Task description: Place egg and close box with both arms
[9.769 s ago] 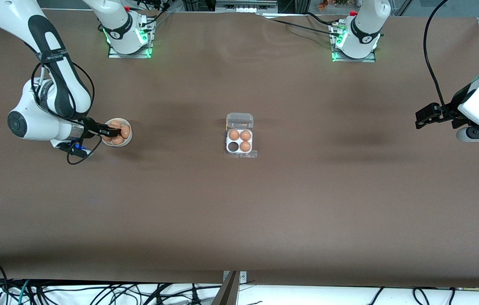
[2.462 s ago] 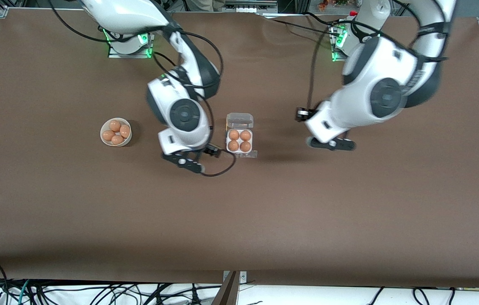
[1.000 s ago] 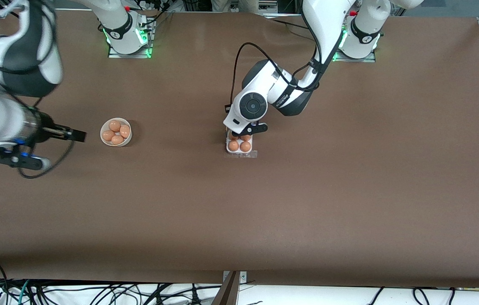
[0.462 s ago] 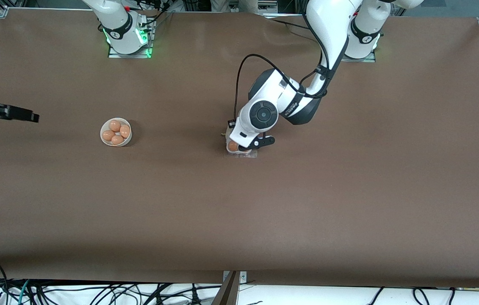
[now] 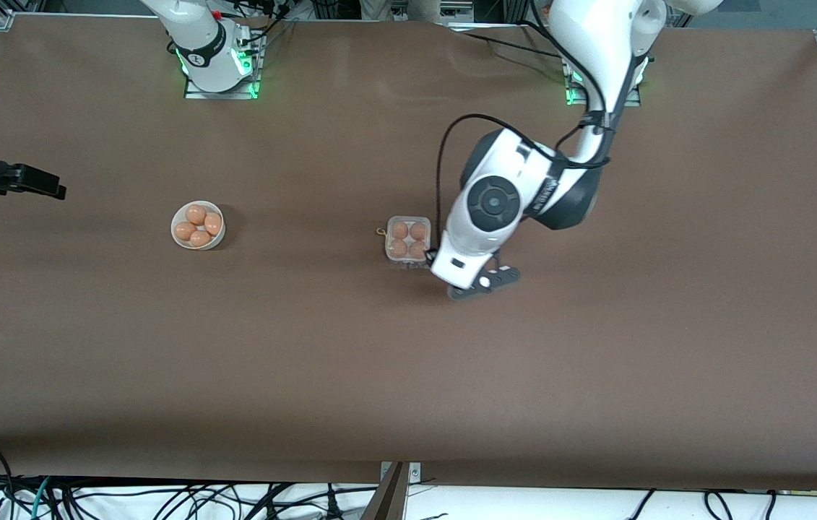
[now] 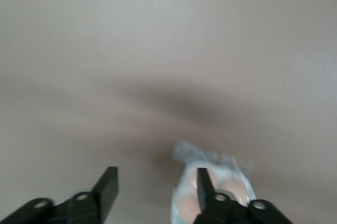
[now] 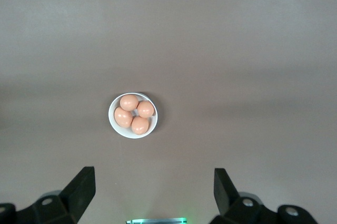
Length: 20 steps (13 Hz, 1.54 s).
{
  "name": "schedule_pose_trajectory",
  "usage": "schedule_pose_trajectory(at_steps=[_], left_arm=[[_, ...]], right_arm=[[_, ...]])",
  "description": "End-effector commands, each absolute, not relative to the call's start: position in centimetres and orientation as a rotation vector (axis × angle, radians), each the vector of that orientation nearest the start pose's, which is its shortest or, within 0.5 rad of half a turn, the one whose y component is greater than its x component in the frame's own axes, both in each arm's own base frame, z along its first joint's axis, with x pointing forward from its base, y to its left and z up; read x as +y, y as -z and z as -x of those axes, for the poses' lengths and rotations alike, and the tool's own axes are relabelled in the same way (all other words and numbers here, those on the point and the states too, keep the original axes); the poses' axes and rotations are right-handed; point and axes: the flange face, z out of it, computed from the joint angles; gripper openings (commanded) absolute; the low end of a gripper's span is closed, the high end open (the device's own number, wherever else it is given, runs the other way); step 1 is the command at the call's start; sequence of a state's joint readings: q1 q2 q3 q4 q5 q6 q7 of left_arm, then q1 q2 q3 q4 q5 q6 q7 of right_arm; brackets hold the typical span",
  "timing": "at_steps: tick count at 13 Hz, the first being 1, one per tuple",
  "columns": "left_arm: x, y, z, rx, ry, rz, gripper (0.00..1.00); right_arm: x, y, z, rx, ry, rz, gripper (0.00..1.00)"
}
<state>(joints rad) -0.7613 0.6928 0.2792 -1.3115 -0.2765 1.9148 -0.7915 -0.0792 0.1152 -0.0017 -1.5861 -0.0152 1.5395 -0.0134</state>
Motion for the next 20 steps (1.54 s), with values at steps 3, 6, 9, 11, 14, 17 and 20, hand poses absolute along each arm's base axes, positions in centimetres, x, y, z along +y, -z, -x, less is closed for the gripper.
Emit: schedule_pose_trajectory(at_steps=[3,6,9,11,14,17,20], left_arm=[[-33.8,-38.9,-65.1,-0.499,0.060,3.053,1.00],[-27.5,-42.8,-67.5,-0.418,0.097,3.040,1.00],[-24.4,-44.4,-68.4,-0.345,0.085,3.041,1.00],[-20.2,-46.5,-69.5,-0.367,0.095,3.042,1.00],[-13.5,-50.1,-69.4,-0.267,0.073,3.069,1.00],[-7.5,-55.2,-67.0,-0.144,0.015,3.118,1.00],[-3.2,-59.7,-63.6,-0.050,0.018,3.156,1.00]], right_arm=[[-5.8,-56.5,-57.1,0.139,-0.218,3.124,1.00],[-6.0,-57.0,-57.4,0.155,-0.218,3.091,1.00],[-6.1,-57.0,-57.4,0.155,-0.218,3.092,1.00],[-6.7,-57.8,-57.2,0.175,-0.214,3.083,1.00],[-6.3,-58.2,-57.2,0.153,-0.211,3.081,1.00],[-5.9,-58.7,-57.3,0.155,-0.193,3.084,1.00],[-6.3,-58.7,-57.3,0.157,-0.192,3.082,1.00]])
